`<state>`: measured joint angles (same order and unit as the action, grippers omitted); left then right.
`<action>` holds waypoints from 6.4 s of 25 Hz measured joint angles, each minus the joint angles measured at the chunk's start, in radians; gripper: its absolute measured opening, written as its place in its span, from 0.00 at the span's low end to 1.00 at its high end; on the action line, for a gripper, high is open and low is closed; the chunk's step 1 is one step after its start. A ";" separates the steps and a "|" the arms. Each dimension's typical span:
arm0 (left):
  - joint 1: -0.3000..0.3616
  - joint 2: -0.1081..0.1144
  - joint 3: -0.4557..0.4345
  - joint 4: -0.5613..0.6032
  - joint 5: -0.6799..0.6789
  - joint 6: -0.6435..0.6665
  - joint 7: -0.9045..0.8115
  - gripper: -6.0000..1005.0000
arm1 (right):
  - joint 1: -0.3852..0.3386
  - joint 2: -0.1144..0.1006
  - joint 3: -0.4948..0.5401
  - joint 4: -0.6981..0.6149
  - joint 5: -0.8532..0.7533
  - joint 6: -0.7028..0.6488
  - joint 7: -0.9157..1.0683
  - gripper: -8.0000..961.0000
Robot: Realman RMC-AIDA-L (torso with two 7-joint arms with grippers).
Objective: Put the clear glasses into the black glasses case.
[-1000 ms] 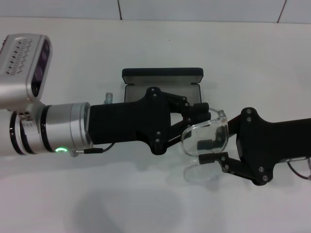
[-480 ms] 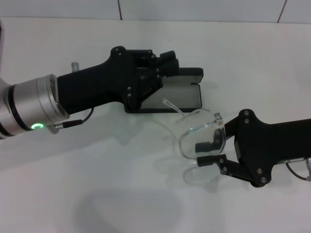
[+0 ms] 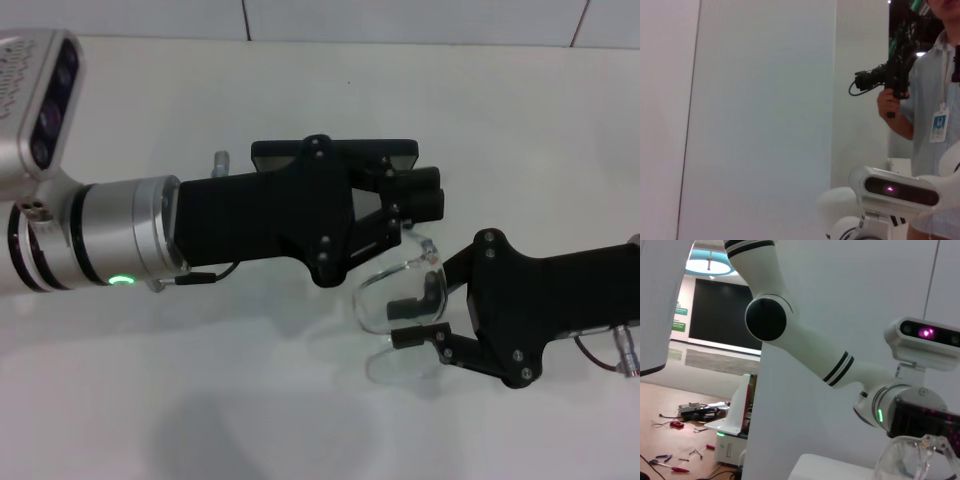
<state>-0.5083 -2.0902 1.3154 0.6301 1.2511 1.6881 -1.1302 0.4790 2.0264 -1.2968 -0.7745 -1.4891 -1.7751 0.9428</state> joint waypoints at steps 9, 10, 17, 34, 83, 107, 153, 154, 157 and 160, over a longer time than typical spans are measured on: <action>0.001 0.003 0.001 -0.010 0.002 -0.021 0.000 0.13 | 0.000 0.000 -0.006 -0.006 0.001 -0.004 -0.001 0.13; 0.002 0.003 0.001 -0.011 0.002 -0.023 0.000 0.13 | 0.000 0.000 -0.008 -0.008 0.001 -0.004 -0.001 0.13; -0.001 0.001 0.001 -0.022 0.035 -0.025 -0.001 0.12 | 0.000 0.000 -0.013 -0.015 0.006 -0.005 0.000 0.13; 0.008 -0.001 0.003 -0.023 0.068 -0.018 -0.011 0.12 | 0.001 0.000 -0.008 -0.016 0.016 -0.001 -0.005 0.13; -0.013 -0.003 -0.129 -0.116 -0.026 -0.002 -0.048 0.12 | 0.028 -0.007 0.104 0.147 0.290 -0.336 -0.062 0.12; 0.024 -0.002 -0.050 -0.090 -0.106 0.070 -0.028 0.12 | 0.027 -0.006 0.092 0.176 0.254 -0.282 -0.070 0.12; 0.017 -0.004 0.018 -0.040 -0.140 0.068 -0.035 0.12 | 0.053 -0.003 -0.016 0.179 0.277 -0.150 -0.063 0.12; 0.016 -0.004 0.019 -0.040 -0.140 0.068 -0.035 0.12 | 0.053 -0.003 -0.016 0.178 0.277 -0.147 -0.063 0.12; 0.016 -0.004 0.019 -0.039 -0.141 0.068 -0.035 0.12 | 0.053 -0.004 -0.016 0.177 0.277 -0.136 -0.063 0.12; 0.015 -0.004 0.019 -0.039 -0.141 0.068 -0.036 0.12 | 0.053 -0.004 -0.016 0.178 0.277 -0.126 -0.063 0.12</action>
<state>-0.4937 -2.0939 1.3346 0.5907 1.1105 1.7566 -1.1658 0.5322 2.0220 -1.3131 -0.5964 -1.2119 -1.9012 0.8797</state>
